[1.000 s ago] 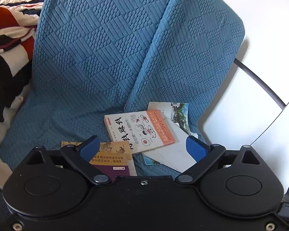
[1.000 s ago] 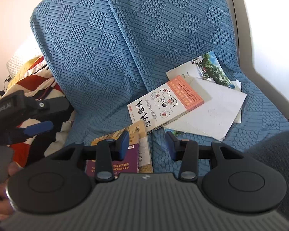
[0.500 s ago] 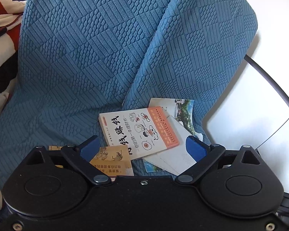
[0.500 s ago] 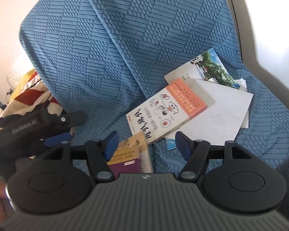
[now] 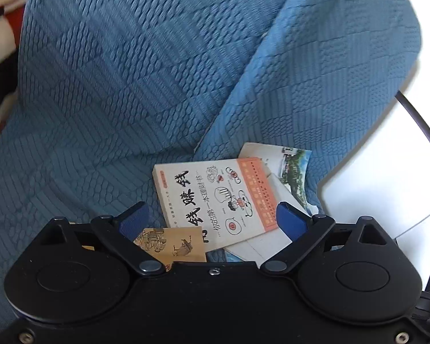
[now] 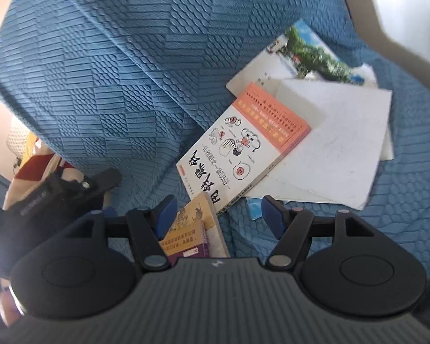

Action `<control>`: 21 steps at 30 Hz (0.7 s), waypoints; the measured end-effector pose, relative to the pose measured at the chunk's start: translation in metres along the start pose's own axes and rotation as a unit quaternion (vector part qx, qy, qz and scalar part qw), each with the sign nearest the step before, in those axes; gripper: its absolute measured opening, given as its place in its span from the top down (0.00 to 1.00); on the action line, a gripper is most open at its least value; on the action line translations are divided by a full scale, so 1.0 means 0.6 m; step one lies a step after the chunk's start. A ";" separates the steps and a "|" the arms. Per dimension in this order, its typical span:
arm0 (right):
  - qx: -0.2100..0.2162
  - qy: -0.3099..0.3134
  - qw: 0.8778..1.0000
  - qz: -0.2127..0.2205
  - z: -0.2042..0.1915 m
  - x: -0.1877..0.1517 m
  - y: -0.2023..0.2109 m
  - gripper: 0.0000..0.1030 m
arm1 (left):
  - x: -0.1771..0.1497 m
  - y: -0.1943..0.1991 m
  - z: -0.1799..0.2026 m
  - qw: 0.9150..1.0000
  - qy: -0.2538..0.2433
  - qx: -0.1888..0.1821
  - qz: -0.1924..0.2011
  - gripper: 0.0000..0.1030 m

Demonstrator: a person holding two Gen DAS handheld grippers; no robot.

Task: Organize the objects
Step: 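Move the right gripper to the white book with orange spine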

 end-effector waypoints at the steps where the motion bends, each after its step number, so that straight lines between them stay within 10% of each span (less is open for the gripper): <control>1: 0.005 -0.011 1.000 -0.005 0.004 0.004 -0.010 0.33 | 0.000 -0.011 -0.005 1.000 0.004 0.002 -0.008 0.09; 21: 0.034 -0.183 0.980 -0.074 0.083 0.016 -0.161 0.34 | 0.003 -0.184 -0.074 0.989 0.081 0.020 -0.119 0.23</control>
Point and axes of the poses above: each gripper's, at about its wrist camera, not at the fingertips, and y roughly against the way its jaws point, z to its right, x to its top, the point moved 3 cm from there along -y, roughly the way its jaws point, and after that the axes turned 8 degrees about x, right-handed, at the moved point
